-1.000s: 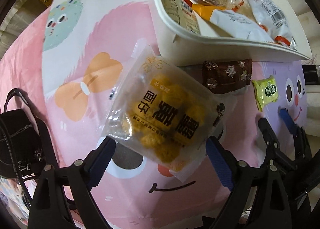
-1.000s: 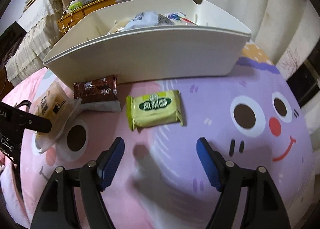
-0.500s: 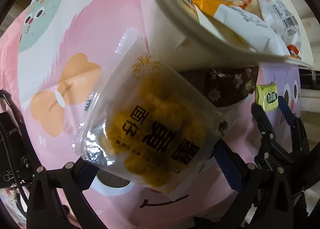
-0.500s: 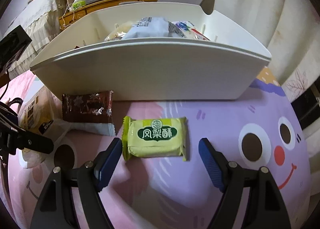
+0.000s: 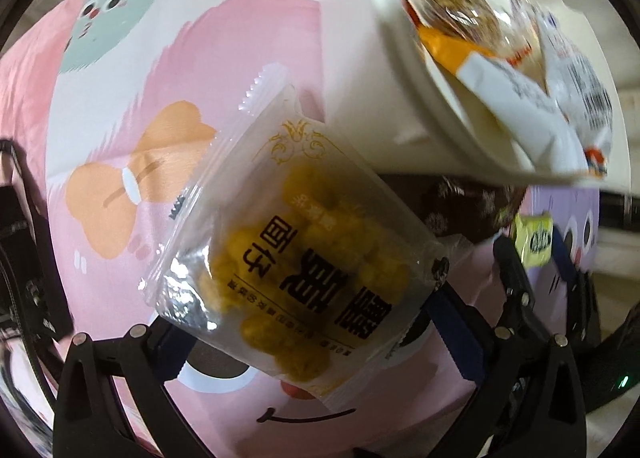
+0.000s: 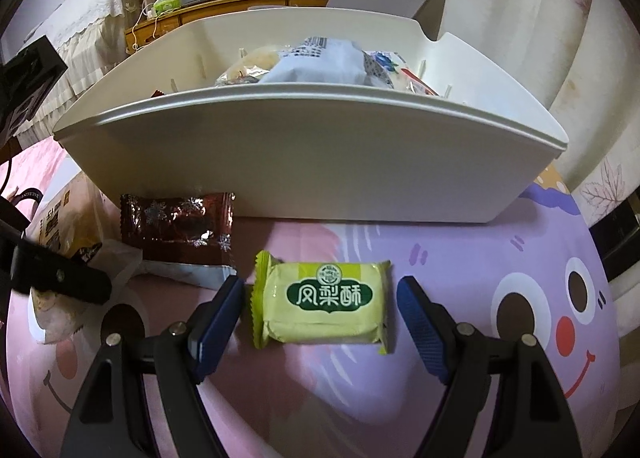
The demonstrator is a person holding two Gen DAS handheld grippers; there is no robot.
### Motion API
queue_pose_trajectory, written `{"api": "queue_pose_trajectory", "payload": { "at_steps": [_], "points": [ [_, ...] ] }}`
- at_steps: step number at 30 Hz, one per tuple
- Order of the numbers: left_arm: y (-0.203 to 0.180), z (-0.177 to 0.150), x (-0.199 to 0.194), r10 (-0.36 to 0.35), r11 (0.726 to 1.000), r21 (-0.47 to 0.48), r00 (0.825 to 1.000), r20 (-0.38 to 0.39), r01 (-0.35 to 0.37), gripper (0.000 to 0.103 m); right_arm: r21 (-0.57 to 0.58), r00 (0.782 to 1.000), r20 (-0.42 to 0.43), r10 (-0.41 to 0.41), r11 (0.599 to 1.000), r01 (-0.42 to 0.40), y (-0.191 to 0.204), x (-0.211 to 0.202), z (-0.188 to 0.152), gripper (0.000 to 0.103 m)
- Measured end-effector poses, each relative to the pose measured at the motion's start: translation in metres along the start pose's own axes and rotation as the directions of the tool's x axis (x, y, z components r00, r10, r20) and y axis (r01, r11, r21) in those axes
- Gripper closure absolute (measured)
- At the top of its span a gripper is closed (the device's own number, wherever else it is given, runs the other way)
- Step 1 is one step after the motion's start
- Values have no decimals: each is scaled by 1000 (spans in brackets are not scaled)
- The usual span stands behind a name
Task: Organize snacks
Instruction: 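Grasp the clear yellow-puff bag with the left gripper while the right grasps the yellow-green pineapple cake pack, then carry the puff bag with the left gripper while the right carries the yellow-green pack to the tray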
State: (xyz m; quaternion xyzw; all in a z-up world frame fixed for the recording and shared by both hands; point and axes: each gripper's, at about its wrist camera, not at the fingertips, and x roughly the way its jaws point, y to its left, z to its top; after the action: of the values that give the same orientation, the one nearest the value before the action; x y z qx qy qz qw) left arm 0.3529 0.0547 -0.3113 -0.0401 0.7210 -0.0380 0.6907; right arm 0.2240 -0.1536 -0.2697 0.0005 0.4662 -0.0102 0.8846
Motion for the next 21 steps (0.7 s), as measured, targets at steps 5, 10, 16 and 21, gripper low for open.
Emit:
{"api": "queue_pose_trajectory", "payload": {
  "at_steps": [5,10,16,21],
  "points": [
    [3,-4,-2,3,998,-60,999,43,0,6,-19,1000,3,6,1000,-6,5,-5,-1,44],
    [8,-11,-8,-13,995,-96,997,75,20,17,-6,1000,-9,7,1000,-7,4,-10,-4,49],
    [12,-31,-12,-16,994,-105,992,128,29,21,3,1000,-25,11,1000,-11,4,-19,-15,49],
    [11,-50,-19,-42,991,-117,983,180,64,32,10,999,-34,14,1000,-14,3,-29,-25,49]
  ]
}}
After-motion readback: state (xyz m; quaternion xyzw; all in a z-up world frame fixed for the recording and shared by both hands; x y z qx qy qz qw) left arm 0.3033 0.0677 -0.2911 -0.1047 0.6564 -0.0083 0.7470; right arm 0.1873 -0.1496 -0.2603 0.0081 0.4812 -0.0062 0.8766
